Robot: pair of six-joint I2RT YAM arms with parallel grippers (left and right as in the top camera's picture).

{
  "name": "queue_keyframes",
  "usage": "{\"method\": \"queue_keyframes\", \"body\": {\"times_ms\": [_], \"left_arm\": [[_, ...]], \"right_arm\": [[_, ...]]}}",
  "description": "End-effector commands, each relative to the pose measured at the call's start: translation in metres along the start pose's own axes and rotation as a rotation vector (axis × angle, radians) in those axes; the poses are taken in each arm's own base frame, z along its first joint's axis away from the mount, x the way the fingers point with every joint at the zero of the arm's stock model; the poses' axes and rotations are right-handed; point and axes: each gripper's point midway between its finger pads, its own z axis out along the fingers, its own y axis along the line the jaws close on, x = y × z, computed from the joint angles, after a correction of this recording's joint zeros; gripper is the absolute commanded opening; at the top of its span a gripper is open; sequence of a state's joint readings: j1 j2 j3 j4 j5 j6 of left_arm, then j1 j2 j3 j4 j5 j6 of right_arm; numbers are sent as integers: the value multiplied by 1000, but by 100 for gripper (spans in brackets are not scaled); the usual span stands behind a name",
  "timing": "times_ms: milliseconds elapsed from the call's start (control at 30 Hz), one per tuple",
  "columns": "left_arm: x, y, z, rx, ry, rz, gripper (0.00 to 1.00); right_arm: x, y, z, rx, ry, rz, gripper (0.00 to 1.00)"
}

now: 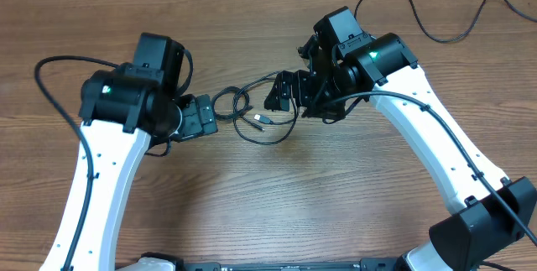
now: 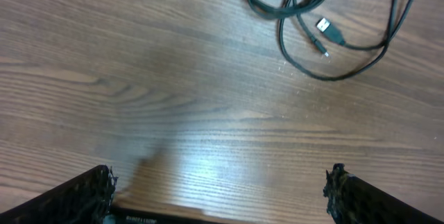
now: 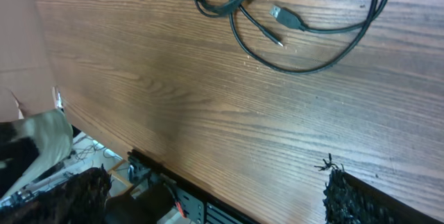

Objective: Untangle cables
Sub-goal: 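Swing the right gripper left to the cable bundle at center, then move the left gripper right toward the bundle beside the right gripper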

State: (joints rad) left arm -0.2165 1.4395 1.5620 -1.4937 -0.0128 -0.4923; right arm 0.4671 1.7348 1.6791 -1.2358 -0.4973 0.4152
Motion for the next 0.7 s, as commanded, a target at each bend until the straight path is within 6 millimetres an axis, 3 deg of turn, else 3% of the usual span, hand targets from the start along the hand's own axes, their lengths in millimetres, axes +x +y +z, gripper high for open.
{"method": "queue_keyframes", "body": {"times_ms": [0,167,433,667], "left_arm": [[2,-3,11,-2,48,0,99],[-3,-5,29,-32,99,22,100],[-15,-11,54,-55,126,22,100],[-10,-26,56,26,166,24,100]], "right_arm": [[-4,3,0,-7,-20,-11,100],[-18,4,0,-2,-79,-38,100],[-20,6,-1,-12,-90,-45,100],[-23,8,-1,-17,-100,-52,100]]}}
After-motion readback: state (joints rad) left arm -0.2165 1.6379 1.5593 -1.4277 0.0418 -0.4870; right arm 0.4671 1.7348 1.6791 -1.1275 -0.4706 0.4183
